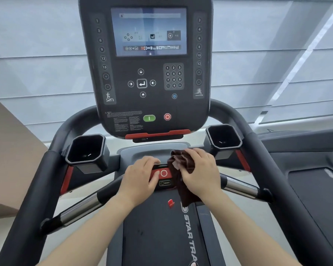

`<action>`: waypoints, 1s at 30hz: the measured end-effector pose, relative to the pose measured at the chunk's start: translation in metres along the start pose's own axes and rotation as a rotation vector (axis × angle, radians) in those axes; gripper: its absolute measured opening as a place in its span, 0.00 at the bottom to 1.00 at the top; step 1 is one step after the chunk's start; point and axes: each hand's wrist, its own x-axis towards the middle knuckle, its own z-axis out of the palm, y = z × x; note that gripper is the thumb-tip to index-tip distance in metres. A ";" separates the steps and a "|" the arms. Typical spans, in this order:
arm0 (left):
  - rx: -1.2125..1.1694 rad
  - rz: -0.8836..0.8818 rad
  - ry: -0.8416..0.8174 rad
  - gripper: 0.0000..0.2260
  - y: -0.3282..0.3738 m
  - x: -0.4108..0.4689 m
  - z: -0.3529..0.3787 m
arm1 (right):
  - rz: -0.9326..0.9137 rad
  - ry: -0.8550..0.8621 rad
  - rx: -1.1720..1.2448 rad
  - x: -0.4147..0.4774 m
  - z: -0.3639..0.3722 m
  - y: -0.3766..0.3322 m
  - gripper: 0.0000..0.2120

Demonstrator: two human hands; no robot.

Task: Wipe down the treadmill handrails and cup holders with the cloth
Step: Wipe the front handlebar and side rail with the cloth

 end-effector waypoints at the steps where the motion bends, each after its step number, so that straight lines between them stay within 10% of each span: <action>1: 0.001 0.025 -0.021 0.12 0.003 0.003 0.000 | -0.002 0.002 -0.002 -0.004 -0.001 0.001 0.23; 11: 0.009 0.075 -0.013 0.13 0.062 0.019 0.028 | 0.158 0.220 0.063 -0.042 -0.019 0.074 0.19; 30: 0.109 0.037 0.045 0.12 0.104 0.029 0.059 | 0.071 0.040 0.043 -0.020 -0.038 0.104 0.20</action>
